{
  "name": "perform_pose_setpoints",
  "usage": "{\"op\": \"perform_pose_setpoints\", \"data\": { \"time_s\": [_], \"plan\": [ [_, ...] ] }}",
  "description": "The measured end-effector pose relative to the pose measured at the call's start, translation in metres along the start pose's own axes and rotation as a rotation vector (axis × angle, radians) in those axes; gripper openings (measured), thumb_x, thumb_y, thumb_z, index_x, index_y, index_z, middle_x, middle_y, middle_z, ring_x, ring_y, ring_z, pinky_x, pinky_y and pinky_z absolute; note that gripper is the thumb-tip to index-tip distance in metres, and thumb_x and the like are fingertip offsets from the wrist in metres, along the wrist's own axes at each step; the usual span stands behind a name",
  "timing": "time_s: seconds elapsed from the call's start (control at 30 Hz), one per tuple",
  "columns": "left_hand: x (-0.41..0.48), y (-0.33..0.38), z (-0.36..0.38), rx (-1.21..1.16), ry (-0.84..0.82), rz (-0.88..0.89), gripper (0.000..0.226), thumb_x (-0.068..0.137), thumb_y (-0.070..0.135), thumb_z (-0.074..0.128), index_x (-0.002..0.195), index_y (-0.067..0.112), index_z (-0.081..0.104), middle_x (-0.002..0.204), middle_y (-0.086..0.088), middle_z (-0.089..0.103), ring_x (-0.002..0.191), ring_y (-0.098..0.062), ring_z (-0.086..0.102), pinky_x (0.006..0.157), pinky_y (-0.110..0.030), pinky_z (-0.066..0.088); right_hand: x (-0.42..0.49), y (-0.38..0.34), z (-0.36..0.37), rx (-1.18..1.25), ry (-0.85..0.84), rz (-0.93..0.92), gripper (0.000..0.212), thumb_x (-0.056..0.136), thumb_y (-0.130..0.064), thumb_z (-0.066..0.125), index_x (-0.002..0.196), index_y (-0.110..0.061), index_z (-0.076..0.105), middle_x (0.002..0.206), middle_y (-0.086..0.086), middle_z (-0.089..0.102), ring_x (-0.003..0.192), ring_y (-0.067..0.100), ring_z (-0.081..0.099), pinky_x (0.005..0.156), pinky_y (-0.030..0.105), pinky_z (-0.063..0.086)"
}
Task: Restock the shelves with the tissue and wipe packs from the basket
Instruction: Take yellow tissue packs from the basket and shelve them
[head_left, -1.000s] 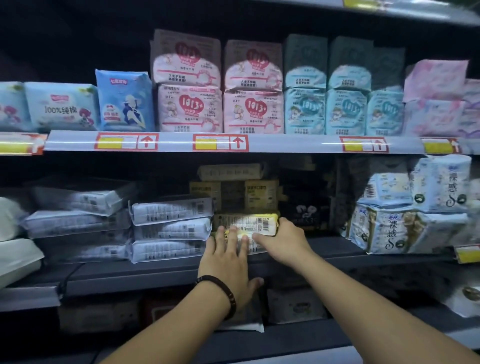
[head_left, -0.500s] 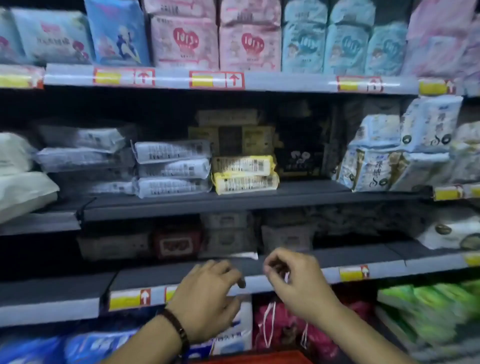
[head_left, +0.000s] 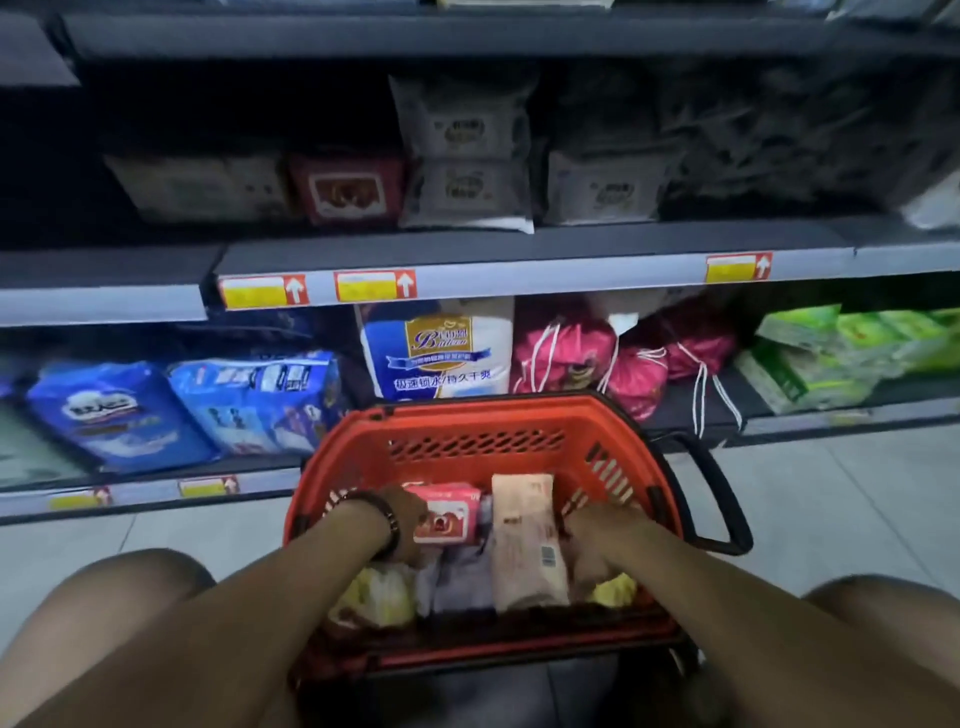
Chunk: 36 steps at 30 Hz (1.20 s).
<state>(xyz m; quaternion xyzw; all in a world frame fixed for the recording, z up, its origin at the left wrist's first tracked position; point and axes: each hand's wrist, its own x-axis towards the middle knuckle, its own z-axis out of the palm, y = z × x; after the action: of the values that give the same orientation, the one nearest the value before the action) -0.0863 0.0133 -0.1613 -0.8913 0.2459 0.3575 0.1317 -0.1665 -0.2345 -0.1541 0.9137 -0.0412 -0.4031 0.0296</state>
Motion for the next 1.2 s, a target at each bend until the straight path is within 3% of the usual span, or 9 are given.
{"op": "perform_pose_setpoints", "data": {
  "time_s": [0.23,0.4,0.6,0.77,0.83,0.93,1.07,1.13,1.2],
  "plan": [
    [0.006,-0.014,0.027,0.008,-0.152,-0.199,0.107,0.079,0.067,0.075,0.161,0.015,0.031,0.162,-0.009,0.039,0.146,-0.032,0.043,0.116,-0.036,0.038,0.008,-0.011,0.008,-0.147,-0.182,0.142,0.093,0.081,-0.054,0.078,0.160,-0.035,0.033,0.160,0.005,0.046,0.150,0.035,0.041,0.118,0.052,0.032],
    [-0.001,-0.011,0.026,-0.010,-0.169,-0.177,0.108,0.074,0.064,0.083,0.156,0.008,0.041,0.159,-0.011,0.045,0.141,-0.029,0.051,0.115,-0.041,0.044,0.004,-0.008,-0.003,-0.051,-0.087,0.162,0.079,0.064,-0.039,0.091,0.136,-0.020,0.064,0.136,-0.001,0.064,0.123,0.023,0.065,0.103,0.040,0.053],
    [-0.007,-0.022,0.001,-0.150,0.095,-0.257,0.084,0.062,0.061,0.087,0.136,0.027,0.066,0.139,-0.002,0.066,0.124,-0.023,0.065,0.102,-0.035,0.055,-0.018,0.008,-0.053,0.077,0.063,0.153,0.068,0.061,-0.038,0.090,0.122,-0.019,0.067,0.123,0.003,0.068,0.108,0.026,0.069,0.089,0.037,0.061],
    [-0.011,-0.037,-0.023,-0.530,0.232,-0.327,0.085,0.060,0.061,0.091,0.128,0.016,0.068,0.126,-0.004,0.071,0.111,-0.023,0.069,0.088,-0.031,0.057,-0.045,0.032,-0.076,0.300,0.334,0.159,0.049,0.061,-0.036,0.091,0.093,-0.020,0.059,0.099,-0.001,0.061,0.092,0.023,0.064,0.074,0.032,0.055],
    [-0.014,-0.043,-0.031,-0.712,0.248,-0.345,0.084,0.064,0.056,0.092,0.129,0.010,0.066,0.121,-0.004,0.070,0.104,-0.023,0.069,0.078,-0.029,0.054,-0.050,0.039,-0.081,0.478,0.441,0.103,0.060,0.057,-0.037,0.094,0.105,-0.018,0.064,0.104,0.000,0.068,0.091,0.021,0.065,0.076,0.031,0.057],
    [-0.021,-0.047,-0.041,-0.952,0.320,-0.314,0.075,0.068,0.044,0.094,0.131,0.016,0.065,0.134,-0.007,0.065,0.117,-0.026,0.064,0.090,-0.031,0.054,-0.051,0.038,-0.084,0.831,0.535,-0.031,0.087,0.049,-0.036,0.098,0.128,-0.021,0.064,0.102,-0.004,0.074,0.088,0.016,0.070,0.077,0.029,0.057],
    [-0.027,-0.041,-0.049,-1.314,0.522,-0.200,0.038,0.078,0.031,0.091,0.107,0.027,0.066,0.111,-0.001,0.071,0.095,-0.020,0.068,0.083,-0.034,0.058,-0.049,0.029,-0.083,1.178,0.638,-0.175,0.073,0.055,-0.018,0.101,0.119,-0.026,0.068,0.101,-0.004,0.079,0.086,0.013,0.076,0.077,0.029,0.062],
    [-0.028,-0.035,-0.054,-1.531,0.550,-0.129,0.031,0.079,0.038,0.088,0.103,0.033,0.070,0.108,-0.006,0.074,0.089,-0.025,0.070,0.085,-0.046,0.062,-0.048,0.024,-0.085,1.352,0.629,-0.239,0.064,0.062,-0.006,0.098,0.118,-0.020,0.070,0.097,-0.001,0.081,0.082,0.012,0.077,0.072,0.024,0.060],
    [-0.033,-0.029,-0.060,-1.811,0.530,-0.060,0.018,0.087,0.035,0.081,0.102,0.030,0.072,0.106,-0.018,0.075,0.085,-0.032,0.071,0.083,-0.059,0.061,-0.044,0.020,-0.086,1.509,0.593,-0.291,0.064,0.061,-0.003,0.097,0.119,-0.012,0.072,0.098,0.004,0.082,0.089,0.019,0.079,0.083,0.033,0.063]
  ]
}}
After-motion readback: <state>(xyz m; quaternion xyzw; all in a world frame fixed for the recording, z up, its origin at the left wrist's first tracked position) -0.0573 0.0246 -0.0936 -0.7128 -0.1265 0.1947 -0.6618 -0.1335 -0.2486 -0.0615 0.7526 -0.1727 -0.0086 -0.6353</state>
